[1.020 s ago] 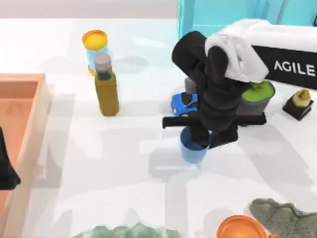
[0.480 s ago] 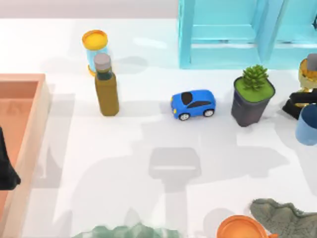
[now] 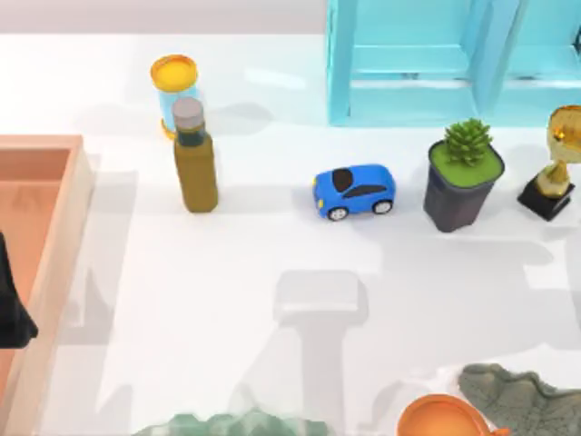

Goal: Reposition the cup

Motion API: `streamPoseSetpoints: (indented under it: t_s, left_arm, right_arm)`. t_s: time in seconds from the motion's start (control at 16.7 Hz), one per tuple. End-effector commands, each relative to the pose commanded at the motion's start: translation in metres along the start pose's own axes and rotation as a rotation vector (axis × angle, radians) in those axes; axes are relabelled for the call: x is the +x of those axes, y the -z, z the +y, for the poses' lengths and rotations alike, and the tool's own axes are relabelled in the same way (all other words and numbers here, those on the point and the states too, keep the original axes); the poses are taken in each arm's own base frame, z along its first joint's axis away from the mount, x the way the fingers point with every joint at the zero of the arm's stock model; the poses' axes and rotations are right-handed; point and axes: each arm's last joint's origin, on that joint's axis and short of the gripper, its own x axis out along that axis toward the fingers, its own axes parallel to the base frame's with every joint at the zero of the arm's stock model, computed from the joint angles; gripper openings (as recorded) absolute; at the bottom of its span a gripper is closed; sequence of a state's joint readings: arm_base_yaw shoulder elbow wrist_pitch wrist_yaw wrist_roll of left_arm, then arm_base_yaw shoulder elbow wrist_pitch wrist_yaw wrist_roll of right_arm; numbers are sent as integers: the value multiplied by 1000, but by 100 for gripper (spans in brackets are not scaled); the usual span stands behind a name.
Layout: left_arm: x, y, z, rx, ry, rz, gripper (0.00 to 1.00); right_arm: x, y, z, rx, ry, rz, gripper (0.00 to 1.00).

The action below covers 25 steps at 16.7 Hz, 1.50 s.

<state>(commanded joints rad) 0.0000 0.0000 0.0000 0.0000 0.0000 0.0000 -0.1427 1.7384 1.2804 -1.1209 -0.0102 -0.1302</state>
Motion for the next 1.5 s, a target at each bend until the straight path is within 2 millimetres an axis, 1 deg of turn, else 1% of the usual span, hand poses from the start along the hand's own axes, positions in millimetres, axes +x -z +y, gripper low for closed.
streamPoseSetpoints:
  t_s: [0.24,0.42,0.54,0.72,0.78,0.96,1.5]
  left_arm:
    - [0,0,0,0,0,0,100]
    - [0,0,0,0,0,0,100]
    - [0,0,0,0,0,0,100]
    - [0,0,0,0,0,0,100]
    - [0,0,0,0,0,0,100]
    - [0,0,0,0,0,0,100]
    - [0,0,0,0,0,0,100]
  right_arm:
    - [2,-1,1,-2,2,3,0]
    - [23,-1,4,-1,0,16,0]
    - [37,-3,5,1,3,-12,0]
    - [61,0,8,0,1,-6,0]
    - [64,0,9,0,0,0,0]
    - [64,0,9,0,0,0,0]
    - [64,0,9,0,0,0,68]
